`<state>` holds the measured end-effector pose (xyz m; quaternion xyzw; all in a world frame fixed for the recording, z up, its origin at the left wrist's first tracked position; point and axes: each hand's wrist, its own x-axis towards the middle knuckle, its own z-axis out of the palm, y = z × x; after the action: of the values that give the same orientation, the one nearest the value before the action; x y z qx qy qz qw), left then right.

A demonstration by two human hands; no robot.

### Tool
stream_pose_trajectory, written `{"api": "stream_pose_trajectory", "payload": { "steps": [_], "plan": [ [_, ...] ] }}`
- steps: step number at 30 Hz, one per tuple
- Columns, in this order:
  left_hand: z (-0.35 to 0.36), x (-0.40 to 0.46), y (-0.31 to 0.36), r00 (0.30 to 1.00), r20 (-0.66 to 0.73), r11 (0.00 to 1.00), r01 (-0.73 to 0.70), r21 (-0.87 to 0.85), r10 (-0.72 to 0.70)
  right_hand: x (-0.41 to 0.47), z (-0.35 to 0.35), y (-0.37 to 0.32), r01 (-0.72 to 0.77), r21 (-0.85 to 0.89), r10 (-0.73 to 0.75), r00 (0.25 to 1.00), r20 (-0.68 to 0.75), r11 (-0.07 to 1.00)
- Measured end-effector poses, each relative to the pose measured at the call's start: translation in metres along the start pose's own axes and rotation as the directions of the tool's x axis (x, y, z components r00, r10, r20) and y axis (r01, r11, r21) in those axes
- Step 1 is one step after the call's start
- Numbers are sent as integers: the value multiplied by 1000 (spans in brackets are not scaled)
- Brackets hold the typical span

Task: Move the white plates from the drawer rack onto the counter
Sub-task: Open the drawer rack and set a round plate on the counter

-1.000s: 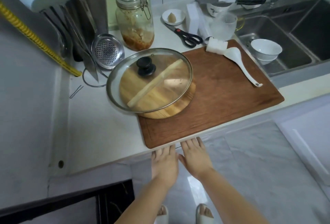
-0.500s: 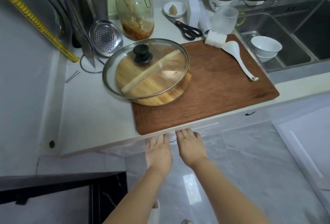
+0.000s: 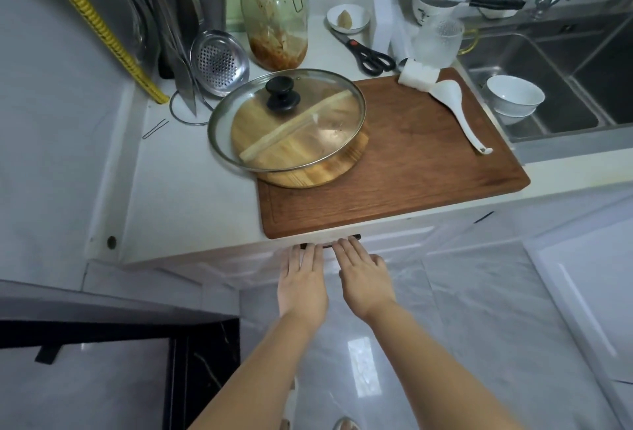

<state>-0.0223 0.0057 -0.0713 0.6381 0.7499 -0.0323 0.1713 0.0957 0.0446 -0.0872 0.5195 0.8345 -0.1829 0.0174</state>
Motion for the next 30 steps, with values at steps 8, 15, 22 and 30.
{"api": "stream_pose_trajectory", "payload": {
  "steps": [8, 15, 22, 30],
  "plan": [
    [10, -34, 6, 1000, 20, 1000, -13, -15, 13, -36, 2, 0, -32, -15, 32, 999, 44, 999],
    [11, -85, 13, 996, 68, 998, -55, 42, 52, -79, -20, 0, -4, -26, 3, 999, -46, 1000],
    [-13, -80, 30, 989, 47, 987, -142, 71, 139, -82, -34, 0, -79, -35, 83, 986, 147, 996],
    [-10, -85, 32, 983, 132, 988, -138, 71, 127, -108, -29, -2, -153, 55, 141, 974, 179, 987]
  ]
}}
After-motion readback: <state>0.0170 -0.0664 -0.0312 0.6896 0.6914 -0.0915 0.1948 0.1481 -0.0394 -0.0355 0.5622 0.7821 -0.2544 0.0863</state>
